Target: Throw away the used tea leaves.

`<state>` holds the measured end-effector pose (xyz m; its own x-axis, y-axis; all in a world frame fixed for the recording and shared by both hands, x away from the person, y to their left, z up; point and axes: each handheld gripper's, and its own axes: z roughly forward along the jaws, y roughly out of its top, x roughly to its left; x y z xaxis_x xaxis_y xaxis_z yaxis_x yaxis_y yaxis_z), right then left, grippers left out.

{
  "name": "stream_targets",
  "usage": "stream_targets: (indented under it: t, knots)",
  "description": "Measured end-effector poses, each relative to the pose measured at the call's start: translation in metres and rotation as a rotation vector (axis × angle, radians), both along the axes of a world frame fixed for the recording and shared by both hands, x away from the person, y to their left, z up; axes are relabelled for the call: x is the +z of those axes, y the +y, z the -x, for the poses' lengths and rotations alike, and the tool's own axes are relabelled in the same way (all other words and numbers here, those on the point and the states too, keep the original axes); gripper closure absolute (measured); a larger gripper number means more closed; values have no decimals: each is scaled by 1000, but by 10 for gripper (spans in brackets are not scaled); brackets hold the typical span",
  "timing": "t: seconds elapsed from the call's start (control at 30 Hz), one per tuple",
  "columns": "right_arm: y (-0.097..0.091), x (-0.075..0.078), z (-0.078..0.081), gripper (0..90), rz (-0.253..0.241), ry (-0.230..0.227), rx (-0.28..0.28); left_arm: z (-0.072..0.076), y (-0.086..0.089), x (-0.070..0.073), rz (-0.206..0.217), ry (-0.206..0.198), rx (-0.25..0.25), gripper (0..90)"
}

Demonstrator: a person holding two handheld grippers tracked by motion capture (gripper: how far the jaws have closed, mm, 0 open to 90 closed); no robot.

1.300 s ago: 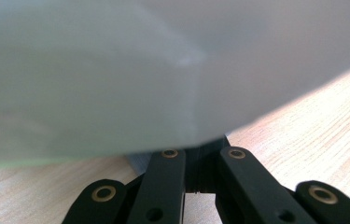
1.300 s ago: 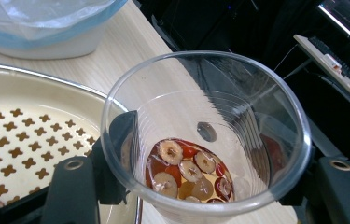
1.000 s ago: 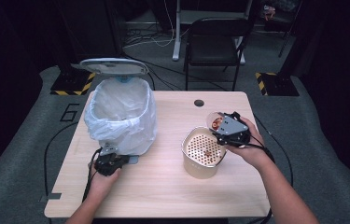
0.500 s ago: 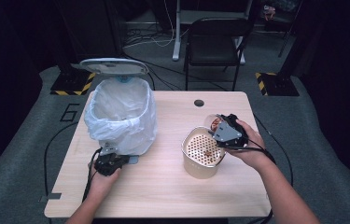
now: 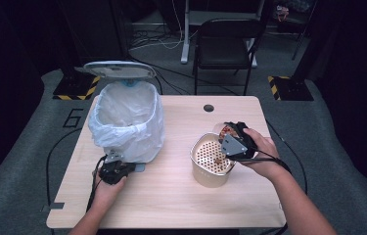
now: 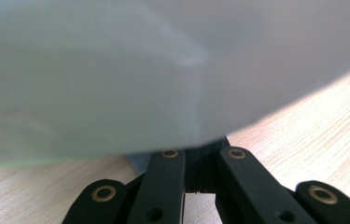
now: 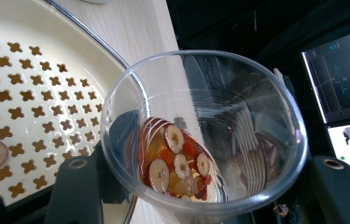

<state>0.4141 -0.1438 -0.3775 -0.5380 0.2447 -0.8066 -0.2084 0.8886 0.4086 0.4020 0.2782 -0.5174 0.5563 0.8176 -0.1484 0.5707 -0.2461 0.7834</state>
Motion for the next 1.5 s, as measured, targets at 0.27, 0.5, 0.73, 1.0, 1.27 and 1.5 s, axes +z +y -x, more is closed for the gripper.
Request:
stream_targets:
  t: [0.27,0.5,0.73,1.0,1.27,1.5]
  knots:
    - [6,-5,4,382,79,-41,2,0,0,0,-3,1,-3,900]
    - [10,-9,6,383,139,-71,4,0,0,0,-5,0,-4,900]
    - [16,-13,8,385,241,-114,11,0,0,0,-3,2,-4,900]
    - [21,-18,8,385,369,-163,23,0,0,0,-3,1,-4,900]
    - [26,-24,12,386,471,-237,28,0,0,0,-3,1,-4,900]
    - [29,-27,14,386,553,-288,44,0,0,0,-2,1,-6,900]
